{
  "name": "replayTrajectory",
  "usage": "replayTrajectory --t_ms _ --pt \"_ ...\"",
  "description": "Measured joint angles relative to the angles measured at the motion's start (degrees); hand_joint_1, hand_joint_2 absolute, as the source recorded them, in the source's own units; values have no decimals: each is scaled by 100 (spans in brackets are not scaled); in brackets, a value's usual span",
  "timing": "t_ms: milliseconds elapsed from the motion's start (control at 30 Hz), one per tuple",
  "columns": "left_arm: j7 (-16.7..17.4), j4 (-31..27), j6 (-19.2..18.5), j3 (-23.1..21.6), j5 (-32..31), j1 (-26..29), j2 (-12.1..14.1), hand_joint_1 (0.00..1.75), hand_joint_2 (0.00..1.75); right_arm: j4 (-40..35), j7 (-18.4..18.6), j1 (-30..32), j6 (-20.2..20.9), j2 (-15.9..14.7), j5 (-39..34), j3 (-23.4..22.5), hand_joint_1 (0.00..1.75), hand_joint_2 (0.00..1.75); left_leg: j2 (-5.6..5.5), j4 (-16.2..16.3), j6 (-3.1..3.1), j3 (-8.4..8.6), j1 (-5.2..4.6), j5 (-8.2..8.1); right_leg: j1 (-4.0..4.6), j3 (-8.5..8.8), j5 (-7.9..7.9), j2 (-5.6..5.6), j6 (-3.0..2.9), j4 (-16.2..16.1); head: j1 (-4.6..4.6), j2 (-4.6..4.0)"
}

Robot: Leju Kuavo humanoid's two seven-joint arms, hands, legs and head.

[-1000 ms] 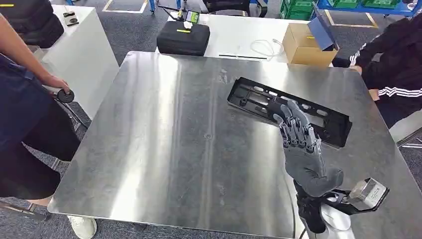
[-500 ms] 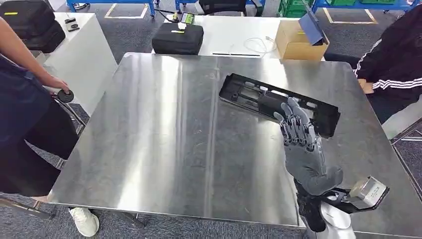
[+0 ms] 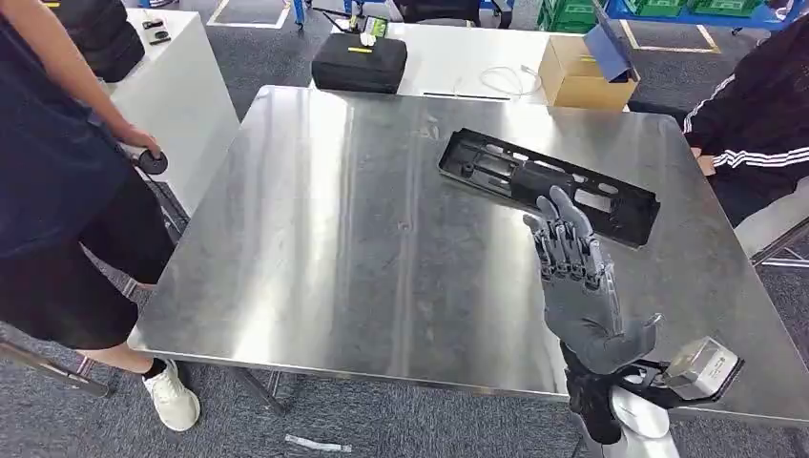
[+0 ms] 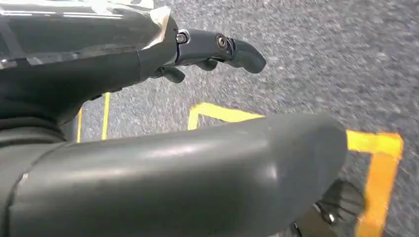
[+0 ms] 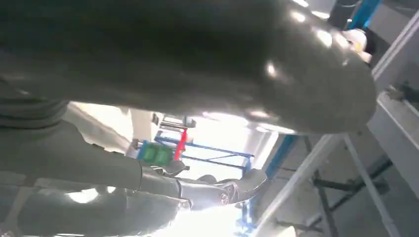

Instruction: Take the parts from the cabinet and place them on the table.

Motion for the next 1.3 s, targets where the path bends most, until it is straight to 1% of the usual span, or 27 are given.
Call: replayTrajectory --t_ms 67,100,133,200,233,300,400,433,467,500,567,600,633,667,733,767,800,867,933,967,1000,1067,1100,1133,1200,1267,1300 --pt "7 0 -4 0 -13 0 -2 0 0 0 0 8 -20 0 13 -2 0 0 10 9 32 -187 -39 142 16 -260 -573 5 -73 974 9 0" --pt "13 0 -7 0 -22 1 -2 0 0 0 0 24 -31 0 22 -2 0 0 16 13 42 -274 -60 205 23 -299 -641 6 -47 1287 13 0" --pt "18 0 -9 0 -31 5 -4 0 0 0 0 47 -51 2 33 0 0 0 16 17 46 -356 -80 269 28 -232 -577 6 -3 1375 7 0" --pt "24 0 -13 0 -31 7 -4 0 0 0 2 61 -68 11 66 2 0 0 15 29 41 -498 -101 373 50 219 -254 6 92 875 7 0" --pt "24 0 -15 0 -31 4 -4 0 0 0 11 53 -83 22 89 2 0 0 11 39 29 -557 -105 428 73 641 -122 6 94 271 11 0" --pt "24 0 -24 0 -31 1 -9 0 0 -17 44 45 -109 50 133 4 0 0 3 63 -19 -609 -133 500 147 1266 -314 7 -41 -643 7 0" --pt "33 0 -33 0 -31 5 -13 0 0 -44 57 70 -118 79 153 0 0 0 17 39 -105 -611 -112 643 178 1144 -261 9 -128 -648 -4 0" --pt "35 0 -31 0 -33 16 -11 0 0 -44 59 82 -120 85 153 0 0 0 6 38 -142 -639 -136 671 113 1107 -200 5 -184 -676 0 0" --pt "42 0 -31 0 -31 16 -7 0 0 -46 61 78 -120 98 153 0 0 0 -18 134 -189 -716 -101 480 70 1052 -123 -24 -212 -678 11 0" --pt "52 0 -28 0 -33 18 -9 0 0 -46 70 87 -120 112 155 0 0 0 -14 399 -234 -792 -69 90 62 972 -60 -28 -307 -678 -31 0" --pt "70 0 -13 0 -33 16 -4 0 0 -46 70 92 -118 146 155 0 0 0 -14 1247 -306 -991 -10 -565 70 858 65 -31 -323 -673 -56 0" --pt "74 0 -11 0 -33 15 -4 0 0 -46 70 93 -116 155 155 0 0 0 -13 1634 -334 -1070 15 -678 72 792 127 -36 -312 -664 -65 0" --pt "79 0 -9 0 -31 15 -4 0 0 -44 72 96 -112 160 155 0 0 0 -11 1849 -359 -1060 49 -591 71 693 202 -39 -288 -644 -61 0" --pt "83 0 -7 0 -31 16 -4 0 0 -44 72 97 -107 162 155 0 0 0 -9 1785 -376 -937 79 -399 61 607 247 -39 -260 -621 -63 0" --pt "83 0 -2 0 -31 13 -2 0 0 -44 72 94 -105 164 155 0 0 0 -7 966 -414 -309 143 -4 31 443 311 -39 -195 -526 -65 0" --pt "83 0 -2 0 -33 3 -7 0 0 -44 72 89 -105 171 155 0 0 0 -16 390 -443 83 178 -98 44 395 332 -42 -161 -461 -68 0" --pt "83 0 -2 0 -31 -6 -9 0 0 -48 70 84 -105 175 155 -7 0 0 -48 75 -433 269 122 -242 64 331 360 -41 -115 -424 -62 0" --pt "83 0 0 0 -33 -12 -15 0 0 -48 72 72 -105 179 155 -4 0 0 -48 104 -347 164 84 -198 59 299 443 -47 -9 -435 -35 0" --pt "83 0 2 0 -31 6 -11 0 0 -44 74 89 -101 184 155 -7 0 0 -31 71 -195 36 38 -88 58 245 557 -47 90 -459 -26 0" --pt "83 0 4 0 -24 -1 -11 0 0 -35 72 94 -96 186 153 -11 0 0 18 57 -117 -23 49 0 -9 168 428 -29 66 -375 -43 0" --pt "83 0 7 0 -24 -3 -4 0 0 -33 79 92 -90 186 155 -11 0 0 5 55 -62 -92 42 61 20 75 163 -26 1 -200 -13 0" --pt "81 0 9 0 -13 -4 2 0 0 -22 79 85 -85 188 153 -17 0 0 18 64 -15 -291 24 234 17 -158 -513 -14 -113 641 26 0" --pt "81 0 2 0 -4 -4 0 0 0 -7 79 86 -85 188 155 -20 0 0 21 67 -6 -395 7 307 23 -225 -683 -5 -104 1053 26 0" --pt "74 0 0 0 -4 -4 0 0 0 11 89 93 -88 188 157 -22 0 0 23 73 -7 -499 -6 385 23 -227 -708 -3 -62 1344 27 0" --pt "74 0 -4 0 -4 0 0 0 0 46 155 97 -129 197 206 -22 0 0 26 77 -21 -680 -13 520 25 11 -495 -3 56 1283 26 0" --pt "74 0 -7 0 -11 -3 0 0 0 159 294 81 -264 216 308 -26 0 0 22 78 -65 -854 -9 678 24 697 -179 -4 135 385 29 0" --pt "74 0 -7 0 -24 -6 0 0 0 244 349 60 -347 238 360 -28 0 0 20 88 -92 -880 -10 733 24 1041 -232 -2 101 -97 26 0"
